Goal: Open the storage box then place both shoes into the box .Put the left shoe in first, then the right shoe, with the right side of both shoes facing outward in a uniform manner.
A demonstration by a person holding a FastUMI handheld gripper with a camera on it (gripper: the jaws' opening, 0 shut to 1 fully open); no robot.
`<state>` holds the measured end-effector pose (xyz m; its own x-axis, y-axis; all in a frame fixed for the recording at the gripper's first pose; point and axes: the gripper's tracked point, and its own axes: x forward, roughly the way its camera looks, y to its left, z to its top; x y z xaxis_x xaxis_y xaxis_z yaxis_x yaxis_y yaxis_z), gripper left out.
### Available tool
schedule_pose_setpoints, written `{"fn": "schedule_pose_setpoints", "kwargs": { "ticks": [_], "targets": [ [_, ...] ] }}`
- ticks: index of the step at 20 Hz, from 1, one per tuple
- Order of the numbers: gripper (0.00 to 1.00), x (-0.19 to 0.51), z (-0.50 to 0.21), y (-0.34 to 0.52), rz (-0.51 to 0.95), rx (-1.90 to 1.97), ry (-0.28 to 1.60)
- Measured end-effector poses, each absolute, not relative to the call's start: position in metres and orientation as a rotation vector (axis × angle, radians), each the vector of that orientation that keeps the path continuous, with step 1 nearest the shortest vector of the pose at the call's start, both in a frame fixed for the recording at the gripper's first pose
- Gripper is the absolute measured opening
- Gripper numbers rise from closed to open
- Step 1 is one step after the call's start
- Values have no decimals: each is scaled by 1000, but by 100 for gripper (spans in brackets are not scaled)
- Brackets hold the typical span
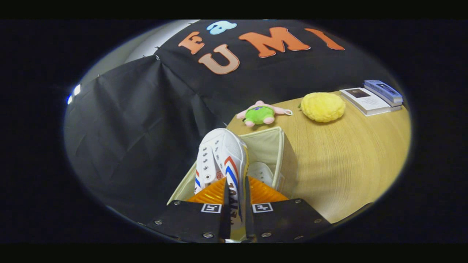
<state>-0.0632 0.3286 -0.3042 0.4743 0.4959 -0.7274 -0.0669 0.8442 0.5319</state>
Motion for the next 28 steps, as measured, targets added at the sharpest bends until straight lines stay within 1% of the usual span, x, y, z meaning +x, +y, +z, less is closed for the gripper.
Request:
{"fn": "schedule_pose_setpoints", "kwargs": {
  "ticks": [1,2,5,7,9,12,13,14,15,17,18,22,26,28],
  "targets": [
    [22,-63,-303,331,363,462,1014],
    [25,-63,-303,335,378,450,1008],
    [41,-66,-292,351,447,480,968],
    [42,-66,-275,360,491,563,937],
    [50,-59,-262,351,481,560,882],
    [61,-46,-247,325,438,511,752],
    [69,-42,-240,317,428,517,702],
    [74,-41,-232,307,420,515,659],
    [81,-39,-228,297,409,500,621],
    [85,-34,-222,267,361,435,557],
    [86,-31,-220,251,328,393,528],
    [87,-20,-208,188,191,241,421],
    [88,-17,-186,133,100,202,342],
    [90,-17,-176,96,41,172,302]
  ]
}}
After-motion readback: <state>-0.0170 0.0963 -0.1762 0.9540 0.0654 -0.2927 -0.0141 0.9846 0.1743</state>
